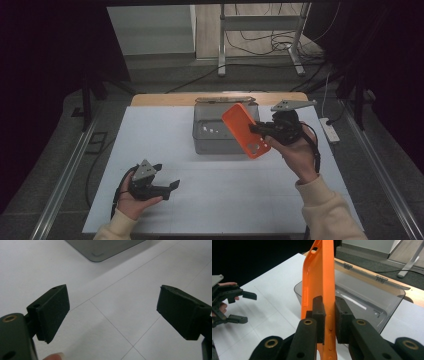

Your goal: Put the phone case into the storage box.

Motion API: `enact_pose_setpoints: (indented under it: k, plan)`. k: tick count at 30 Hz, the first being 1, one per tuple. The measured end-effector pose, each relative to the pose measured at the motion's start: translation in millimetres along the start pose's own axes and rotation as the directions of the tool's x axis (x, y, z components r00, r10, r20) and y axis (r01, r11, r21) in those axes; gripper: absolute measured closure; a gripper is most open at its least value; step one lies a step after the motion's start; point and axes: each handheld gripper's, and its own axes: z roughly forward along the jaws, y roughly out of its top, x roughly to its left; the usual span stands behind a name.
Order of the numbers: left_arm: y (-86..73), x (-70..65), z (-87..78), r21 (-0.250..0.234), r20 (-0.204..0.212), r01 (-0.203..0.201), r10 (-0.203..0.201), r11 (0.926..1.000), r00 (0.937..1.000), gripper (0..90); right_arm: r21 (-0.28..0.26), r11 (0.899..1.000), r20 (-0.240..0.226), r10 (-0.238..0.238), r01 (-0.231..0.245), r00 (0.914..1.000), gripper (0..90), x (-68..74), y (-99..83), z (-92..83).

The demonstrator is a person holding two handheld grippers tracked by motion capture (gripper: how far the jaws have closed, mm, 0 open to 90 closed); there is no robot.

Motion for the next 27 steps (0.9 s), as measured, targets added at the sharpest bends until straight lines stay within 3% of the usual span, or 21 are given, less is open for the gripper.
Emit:
enact_pose_setpoints:
  k: [27]
  plan:
    - [1.2, -1.5, -1.0, -0.001, -0.009, -0.005, 0.005, 1.0000, 1.0000, 11.2, -0.016, 0.996, 0.078, 0.089, -0.088, 0.9930, 80.4, -29.5, 18.5, 12.2]
